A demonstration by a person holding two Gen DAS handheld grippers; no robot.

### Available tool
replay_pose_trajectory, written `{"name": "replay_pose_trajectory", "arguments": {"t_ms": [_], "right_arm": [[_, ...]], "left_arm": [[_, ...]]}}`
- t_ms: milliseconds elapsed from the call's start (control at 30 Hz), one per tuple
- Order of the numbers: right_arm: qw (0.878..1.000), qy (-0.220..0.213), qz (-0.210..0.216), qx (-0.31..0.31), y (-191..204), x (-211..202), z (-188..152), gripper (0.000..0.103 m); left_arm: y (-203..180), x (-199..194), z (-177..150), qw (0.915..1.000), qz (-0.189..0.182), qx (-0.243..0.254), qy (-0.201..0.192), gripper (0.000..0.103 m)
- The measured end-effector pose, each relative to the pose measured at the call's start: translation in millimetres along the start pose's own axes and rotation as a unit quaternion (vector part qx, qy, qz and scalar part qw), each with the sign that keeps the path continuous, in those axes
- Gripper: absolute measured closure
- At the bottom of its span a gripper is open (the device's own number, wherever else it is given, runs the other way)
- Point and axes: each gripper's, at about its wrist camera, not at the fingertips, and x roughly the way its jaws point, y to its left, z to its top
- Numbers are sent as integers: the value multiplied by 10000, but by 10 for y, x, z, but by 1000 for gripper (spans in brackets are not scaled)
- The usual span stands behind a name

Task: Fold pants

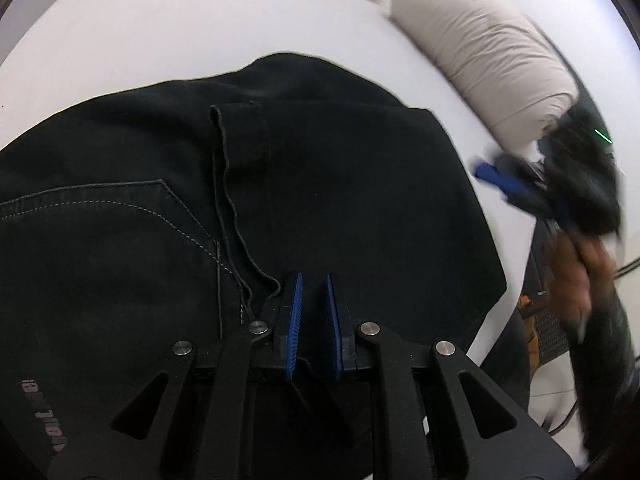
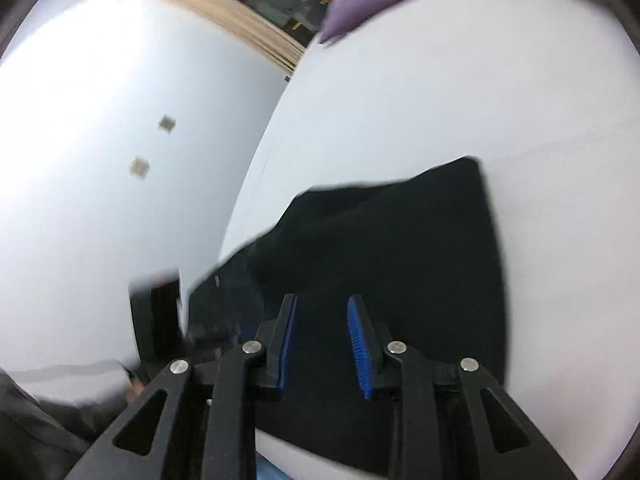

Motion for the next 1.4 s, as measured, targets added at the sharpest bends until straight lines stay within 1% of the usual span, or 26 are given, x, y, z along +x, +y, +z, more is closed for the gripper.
{"name": "replay_pose_trajectory", "arguments": {"t_ms": [100,167,233,300,367,400,500,600,700,767,800,867,900,933,967,1000,1033,1067,1100,1133,1167,1200,1233,1300,1367,1400], "right_arm": [[9992,89,225,320,-306,174,321,74],[9988,64,201,434,-443,283,474,75],[9977,207,283,583,-601,426,557,87],[9963,321,325,722,-722,466,347,95],[9957,315,477,734,-740,398,271,95],[9957,369,482,694,-713,358,188,94],[9951,633,510,560,-625,208,-204,83],[9938,832,511,524,-526,83,-696,82],[9954,544,423,658,-498,-119,-1002,84],[9962,395,217,742,-435,-193,-1057,83],[9972,233,136,695,-321,-242,-1058,78],[9960,-184,656,570,-64,-284,-994,73],[9937,-363,936,491,60,-283,-970,54],[9925,-470,1049,418,163,-237,-933,33],[9921,-519,1073,395,200,-177,-892,26],[9918,-541,1081,420,224,-71,-856,24],[9919,-493,1065,485,201,32,-827,24],[9933,-340,890,654,81,162,-792,25],[9950,-133,545,827,-22,326,-793,42],[9966,-91,181,800,-72,385,-802,62],[9969,-122,11,779,-62,403,-796,60],[9958,-140,127,891,-54,387,-781,52],[9950,-164,241,956,-27,351,-773,45],[9946,-393,324,900,119,224,-756,42],[9926,-621,617,845,286,152,-755,41],[9908,-712,790,834,376,142,-759,41]], "left_arm": [[22,-12,-28,10000,-58,33,25,91],[30,41,-56,10000,-56,23,42,91],[37,10,-83,10000,-40,53,47,91],[28,-5,-97,10000,-83,19,44,91],[-40,61,-52,9999,-126,-29,24,91],[-28,55,-59,9999,-136,-34,8,91],[50,-16,-79,9999,-122,5,-50,91],[197,-140,-136,9998,-158,-17,-112,91],[267,-112,-259,9996,-193,3,-227,91],[294,-170,-307,9992,-249,-101,-301,91],[307,-207,-338,9989,-268,-159,-349,91],[314,-330,-413,9985,-214,-166,-471,91],[320,-381,-444,9984,-177,-177,-509,91],[340,-467,-483,9980,-155,-235,-565,91],[360,-556,-511,9975,-148,-312,-617,91],[380,-649,-542,9968,-162,-392,-680,90],[406,-810,-599,9953,-225,-485,-810,87],[431,-934,-647,9940,-278,-534,-913,83],[471,-1114,-734,9916,-344,-615,-1081,66],[518,-1262,-806,9891,-366,-700,-1240,33],[569,-1407,-893,9857,-359,-816,-1431,20],[636,-1572,-998,9802,-346,-972,-1687,11],[741,-1762,-1142,9724,-352,-1184,-1978,11],[961,-2002,-1343,9624,-327,-1566,-2196,11],[1269,-2233,-1608,9423,-337,-2312,-2399,11],[1405,-2321,-1740,9297,-409,-2665,-2508,11]]}}
